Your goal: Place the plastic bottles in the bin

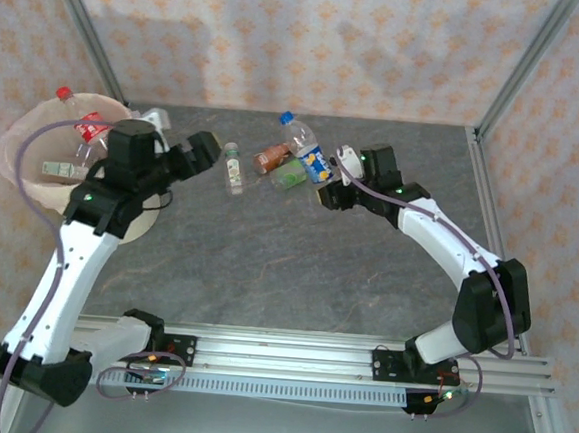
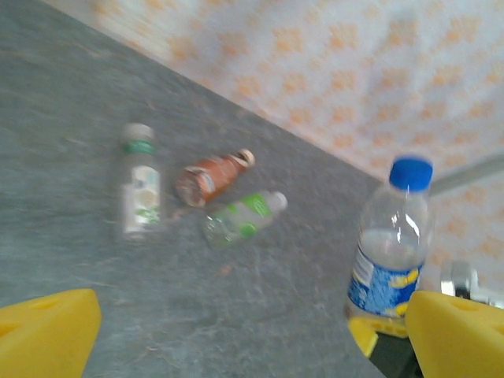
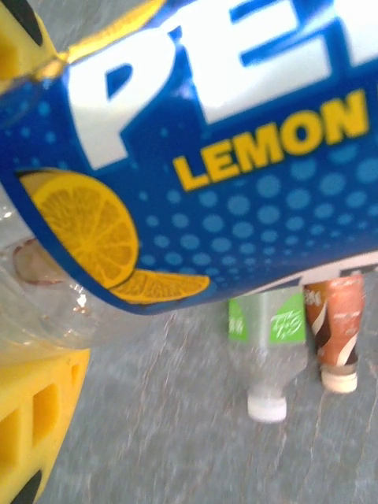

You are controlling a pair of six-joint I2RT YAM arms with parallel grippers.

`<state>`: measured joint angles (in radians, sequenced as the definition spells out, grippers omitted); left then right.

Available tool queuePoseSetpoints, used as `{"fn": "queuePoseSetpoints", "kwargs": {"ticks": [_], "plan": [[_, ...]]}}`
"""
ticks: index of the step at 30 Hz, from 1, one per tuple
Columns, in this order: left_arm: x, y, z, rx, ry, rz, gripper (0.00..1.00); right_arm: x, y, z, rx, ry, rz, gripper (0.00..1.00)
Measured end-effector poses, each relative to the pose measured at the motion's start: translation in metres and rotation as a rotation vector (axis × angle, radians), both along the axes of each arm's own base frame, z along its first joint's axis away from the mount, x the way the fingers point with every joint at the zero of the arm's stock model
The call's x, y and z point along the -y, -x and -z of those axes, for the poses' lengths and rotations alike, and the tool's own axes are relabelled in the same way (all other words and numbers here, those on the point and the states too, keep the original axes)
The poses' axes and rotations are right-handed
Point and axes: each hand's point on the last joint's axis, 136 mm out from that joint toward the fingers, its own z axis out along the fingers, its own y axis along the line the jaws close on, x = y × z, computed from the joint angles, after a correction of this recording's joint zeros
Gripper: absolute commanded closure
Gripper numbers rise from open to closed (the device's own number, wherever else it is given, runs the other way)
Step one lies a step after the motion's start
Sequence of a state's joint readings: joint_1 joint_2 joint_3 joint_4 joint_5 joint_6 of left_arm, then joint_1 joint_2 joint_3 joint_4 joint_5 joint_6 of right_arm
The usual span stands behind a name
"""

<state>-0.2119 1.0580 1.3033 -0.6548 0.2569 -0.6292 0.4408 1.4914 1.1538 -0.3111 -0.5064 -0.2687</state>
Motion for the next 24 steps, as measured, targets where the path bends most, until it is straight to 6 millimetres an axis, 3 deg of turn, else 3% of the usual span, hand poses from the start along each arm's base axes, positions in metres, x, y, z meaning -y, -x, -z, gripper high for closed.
{"fn": "queuePoseSetpoints", "kwargs": {"ticks": [4, 11, 17, 24], "plan": [[0.036, -0.019, 0.016, -0.003, 0.068, 0.110, 0.00, -0.026, 0.007, -0.015, -0.084, -0.163, 0.045, 0.67], [0.080, -0.042, 0.021, 0.024, 0.119, 0.242, 0.00, -0.062, 0.022, -0.036, -0.247, -0.389, 0.065, 0.65], [0.118, -0.059, 0.035, 0.009, 0.125, 0.336, 0.00, -0.086, 0.035, -0.038, -0.336, -0.443, 0.008, 0.64], [0.134, -0.083, 0.046, 0.016, 0.135, 0.359, 0.03, -0.103, 0.056, -0.048, -0.370, -0.469, -0.103, 0.63]]}}
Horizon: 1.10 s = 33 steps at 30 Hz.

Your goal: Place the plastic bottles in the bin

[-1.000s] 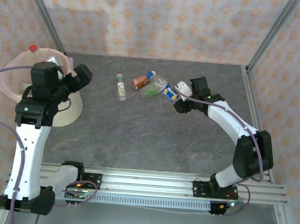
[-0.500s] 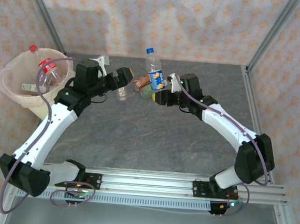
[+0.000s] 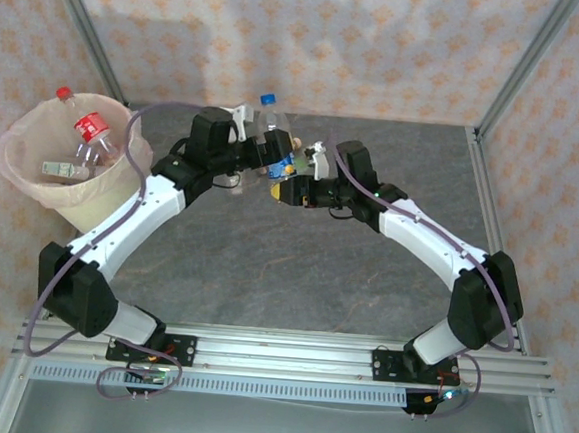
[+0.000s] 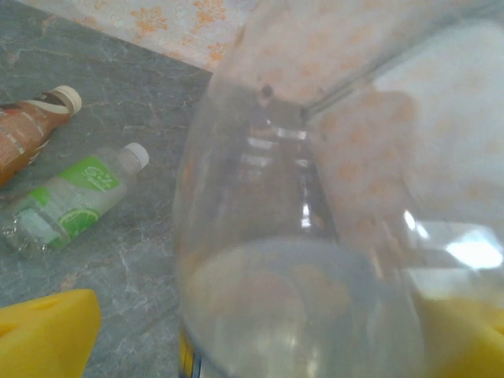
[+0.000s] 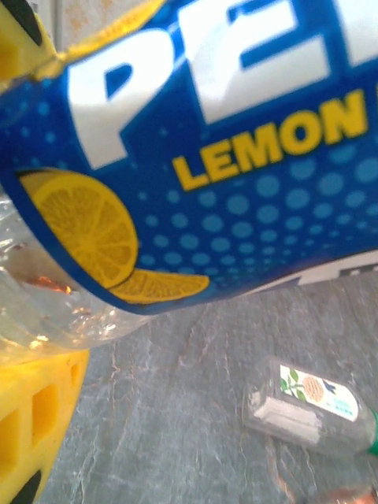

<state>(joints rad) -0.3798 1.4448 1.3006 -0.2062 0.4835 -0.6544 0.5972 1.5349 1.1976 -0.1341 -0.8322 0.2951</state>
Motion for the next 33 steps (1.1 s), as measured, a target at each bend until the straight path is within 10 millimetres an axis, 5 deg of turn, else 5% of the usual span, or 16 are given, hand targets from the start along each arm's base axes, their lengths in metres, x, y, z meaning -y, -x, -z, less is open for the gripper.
{"fn": "queuePoseSetpoints", "kwargs": {"ticks": [4, 7, 12, 14, 17, 20, 23, 26, 30, 33], "plan": [[0.011, -0.009, 0.001, 0.006, 0.002, 0.019, 0.19, -0.006, 0.008, -0.001, 0.000, -0.006, -0.037, 0.55], [0.014, -0.010, -0.004, 0.021, -0.005, 0.020, 0.33, -0.003, 0.008, 0.003, -0.002, 0.010, -0.034, 0.30], [0.003, -0.015, -0.021, 0.051, -0.062, -0.036, 0.42, 0.003, 0.010, -0.015, 0.083, 0.031, -0.020, 0.04], [-0.012, -0.017, -0.035, 0.078, -0.107, -0.086, 0.42, 0.011, 0.009, -0.029, 0.134, 0.041, 0.016, 0.01], [-0.058, -0.011, -0.065, 0.129, -0.192, -0.219, 0.42, 0.029, 0.006, -0.057, 0.241, 0.053, 0.106, 0.01], [-0.133, 0.009, -0.111, 0.204, -0.283, -0.437, 0.41, 0.052, 0.002, -0.082, 0.341, 0.069, 0.222, 0.01], [-0.213, 0.054, -0.165, 0.293, -0.392, -0.708, 0.40, 0.076, -0.003, -0.089, 0.408, 0.104, 0.341, 0.01], [-0.272, 0.110, -0.211, 0.359, -0.508, -0.950, 0.40, 0.090, -0.012, -0.074, 0.419, 0.160, 0.422, 0.01], [-0.336, 0.168, -0.236, 0.316, -0.686, -1.235, 0.40, 0.099, -0.023, -0.050, 0.397, 0.237, 0.482, 0.01], [-0.365, 0.175, -0.225, 0.196, -0.820, -1.320, 0.41, 0.101, -0.030, -0.040, 0.388, 0.270, 0.505, 0.01]]}}
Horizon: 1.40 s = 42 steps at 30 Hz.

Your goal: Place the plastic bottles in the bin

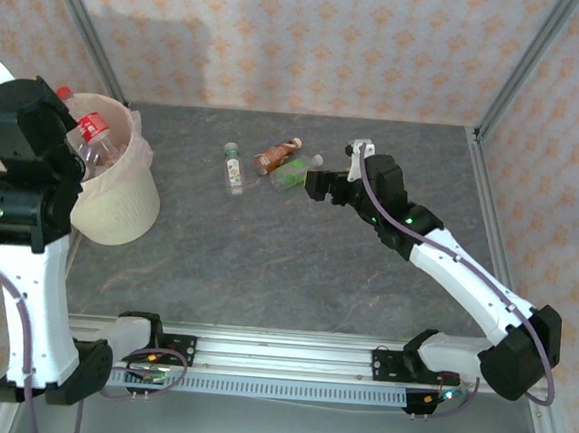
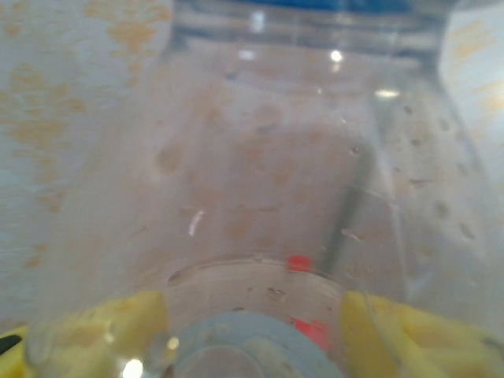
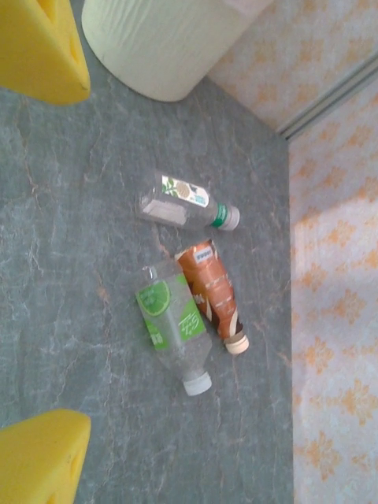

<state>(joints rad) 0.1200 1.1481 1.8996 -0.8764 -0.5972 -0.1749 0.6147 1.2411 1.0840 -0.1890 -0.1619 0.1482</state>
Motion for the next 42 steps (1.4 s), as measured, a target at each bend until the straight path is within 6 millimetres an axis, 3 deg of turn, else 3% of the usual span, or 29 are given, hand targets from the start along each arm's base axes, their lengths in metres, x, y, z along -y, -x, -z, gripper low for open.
{"fn": "queuePoseSetpoints", "kwargs": {"ticks": [7, 10, 17, 24, 30, 35, 37, 38, 42], "plan": [[-0.056, -0.045, 0.075, -0.377, -0.009, -0.151, 0.42, 0.001, -0.006, 0.010, -0.015, 0.024, 0.023, 0.01], [-0.074, -0.056, 0.097, -0.486, -0.018, -0.178, 0.42, 0.002, -0.006, 0.010, -0.015, 0.025, 0.026, 0.01], [-0.110, -0.059, 0.111, -0.563, -0.029, -0.270, 0.34, 0.002, -0.006, 0.010, -0.019, 0.020, 0.030, 0.01], [-0.131, -0.084, 0.141, -0.638, -0.001, -0.278, 0.38, 0.003, -0.006, 0.011, -0.020, 0.024, 0.033, 0.01], [-0.138, -0.106, 0.132, -0.568, 0.004, -0.238, 0.38, 0.007, -0.003, 0.016, -0.023, 0.035, 0.042, 0.01], [-0.142, -0.111, 0.115, -0.501, -0.019, -0.210, 0.34, 0.010, -0.002, 0.020, -0.031, 0.047, 0.051, 0.01], [-0.143, -0.114, 0.117, -0.492, -0.030, -0.191, 0.32, 0.011, -0.002, 0.020, -0.028, 0.047, 0.054, 0.01], [-0.145, -0.115, 0.121, -0.492, -0.026, -0.181, 0.30, 0.011, -0.003, 0.020, -0.028, 0.048, 0.056, 0.01], [-0.164, -0.107, 0.142, -0.505, 0.019, -0.186, 0.03, 0.012, -0.003, 0.020, -0.020, 0.060, 0.060, 0.01]]}}
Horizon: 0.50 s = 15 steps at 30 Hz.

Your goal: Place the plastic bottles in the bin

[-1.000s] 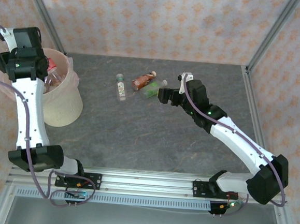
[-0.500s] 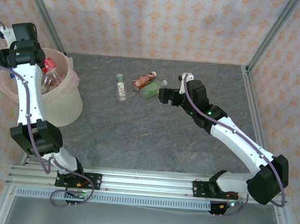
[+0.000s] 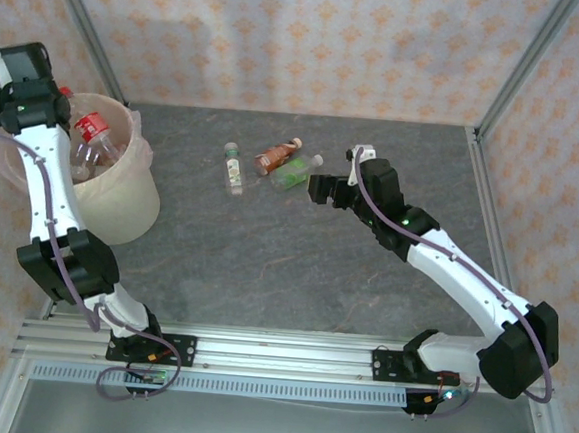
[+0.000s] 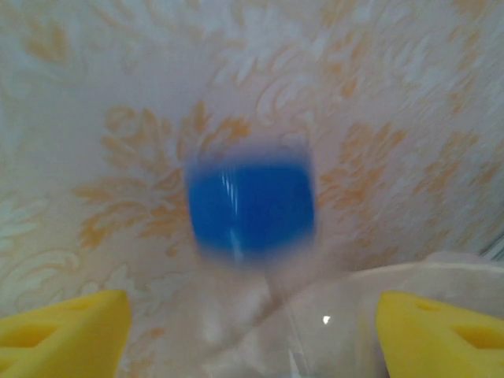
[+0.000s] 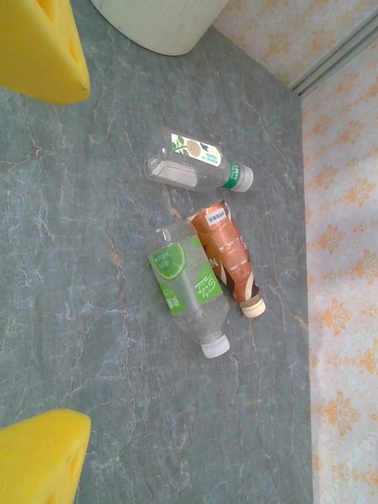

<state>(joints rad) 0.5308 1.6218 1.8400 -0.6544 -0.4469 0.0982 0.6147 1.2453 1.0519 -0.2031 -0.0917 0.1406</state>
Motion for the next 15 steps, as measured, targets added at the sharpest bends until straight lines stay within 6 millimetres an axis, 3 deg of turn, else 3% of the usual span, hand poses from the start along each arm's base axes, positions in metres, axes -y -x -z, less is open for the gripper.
{"fn": "queuePoseSetpoints", "kwargs": {"ticks": [3, 8, 11, 15], "plan": [[-0.005, 0.002, 0.004, 0.012, 0.025, 0.015, 0.00, 0.003, 0.000, -0.002, 0.012, 0.012, 0.008, 0.01], [0.015, -0.008, -0.014, 0.088, 0.052, 0.082, 0.00, 0.008, -0.001, -0.006, 0.027, 0.020, 0.030, 0.01], [0.040, -0.011, -0.036, 0.171, 0.069, 0.129, 0.00, 0.011, -0.004, -0.003, 0.024, 0.027, 0.053, 0.01], [0.089, -0.015, -0.058, 0.286, 0.128, 0.224, 0.00, 0.012, -0.018, 0.014, -0.031, 0.034, 0.109, 0.01]]}}
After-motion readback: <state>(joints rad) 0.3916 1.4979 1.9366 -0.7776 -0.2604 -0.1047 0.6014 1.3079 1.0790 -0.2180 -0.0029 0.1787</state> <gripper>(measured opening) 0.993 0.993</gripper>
